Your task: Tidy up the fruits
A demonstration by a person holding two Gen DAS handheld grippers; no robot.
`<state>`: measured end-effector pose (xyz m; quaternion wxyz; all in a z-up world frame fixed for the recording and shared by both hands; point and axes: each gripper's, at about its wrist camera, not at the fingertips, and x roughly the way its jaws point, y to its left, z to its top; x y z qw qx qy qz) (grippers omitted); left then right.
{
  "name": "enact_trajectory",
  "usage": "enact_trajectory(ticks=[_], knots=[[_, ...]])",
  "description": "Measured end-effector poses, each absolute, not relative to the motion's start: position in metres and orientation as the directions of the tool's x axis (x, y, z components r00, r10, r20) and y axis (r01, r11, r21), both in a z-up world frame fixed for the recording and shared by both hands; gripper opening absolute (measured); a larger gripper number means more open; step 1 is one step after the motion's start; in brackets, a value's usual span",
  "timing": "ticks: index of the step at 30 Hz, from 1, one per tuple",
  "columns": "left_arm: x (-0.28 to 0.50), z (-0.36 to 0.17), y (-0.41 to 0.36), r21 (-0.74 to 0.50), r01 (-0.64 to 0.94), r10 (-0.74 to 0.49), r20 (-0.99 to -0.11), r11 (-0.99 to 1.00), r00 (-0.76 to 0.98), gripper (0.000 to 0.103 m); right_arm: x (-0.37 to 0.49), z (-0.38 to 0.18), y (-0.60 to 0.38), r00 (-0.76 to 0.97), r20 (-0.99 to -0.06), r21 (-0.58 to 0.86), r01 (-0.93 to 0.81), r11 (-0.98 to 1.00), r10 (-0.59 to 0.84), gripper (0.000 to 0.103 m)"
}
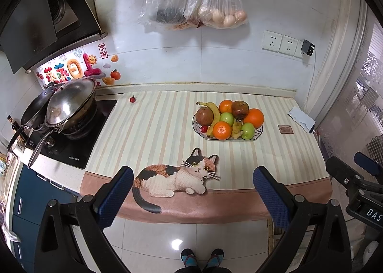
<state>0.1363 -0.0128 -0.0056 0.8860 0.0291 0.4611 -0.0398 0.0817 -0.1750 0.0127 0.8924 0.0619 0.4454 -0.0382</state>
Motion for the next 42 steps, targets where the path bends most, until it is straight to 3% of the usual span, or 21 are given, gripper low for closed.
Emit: enact_trajectory(ticks=[42], knots=[[0.1387,0.0025,-0.0161,0.012,0.114,-0.056,-0.813,0.993,0.579,0.102,0.0831,0.0239,-0.1682,0.607,-0.794,0.088,0.128,0.988,-0.008,0.103]])
